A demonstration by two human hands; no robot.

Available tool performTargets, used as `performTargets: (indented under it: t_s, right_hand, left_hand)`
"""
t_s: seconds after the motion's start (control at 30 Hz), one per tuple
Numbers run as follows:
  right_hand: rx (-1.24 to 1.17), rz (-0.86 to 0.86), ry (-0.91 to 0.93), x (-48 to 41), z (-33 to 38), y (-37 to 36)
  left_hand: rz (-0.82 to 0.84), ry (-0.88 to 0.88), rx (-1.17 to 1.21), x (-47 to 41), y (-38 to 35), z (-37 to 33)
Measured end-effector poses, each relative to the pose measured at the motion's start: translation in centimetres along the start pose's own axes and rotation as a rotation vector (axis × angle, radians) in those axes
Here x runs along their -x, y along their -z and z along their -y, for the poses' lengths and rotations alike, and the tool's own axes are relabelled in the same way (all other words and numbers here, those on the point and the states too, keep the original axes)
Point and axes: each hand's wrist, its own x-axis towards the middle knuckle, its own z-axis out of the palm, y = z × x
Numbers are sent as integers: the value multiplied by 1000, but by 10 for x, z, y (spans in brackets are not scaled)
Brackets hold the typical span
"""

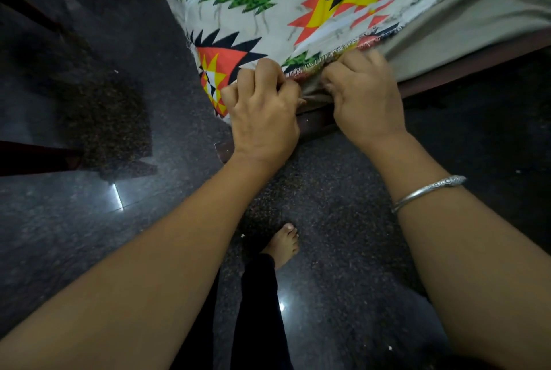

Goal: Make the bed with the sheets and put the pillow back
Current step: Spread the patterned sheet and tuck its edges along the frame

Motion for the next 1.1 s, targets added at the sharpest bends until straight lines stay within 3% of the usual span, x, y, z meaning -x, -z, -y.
performTargets:
  t_s: [0.2,0.33,0.6,0.83,1.0,1.1]
  right_hand:
    - [70,91,78,27,1,14]
    - [-27,34,-12,28,4,12]
    - [170,38,-72,11,0,7]
    - [15,183,30,23,-2,19]
    - [-64,223,-103,1,0,23]
    - [-42,230,-86,-2,-1,21]
  left_hand:
    - [65,-146,35,22,17,5]
    - [117,-107,25,18,13,2]
    - [148,-62,-59,-3,6,-4]
    - [163,-115,49,22,19,3]
    - [191,-161,33,10,21,5]
    - [208,-212,-11,11,20,4]
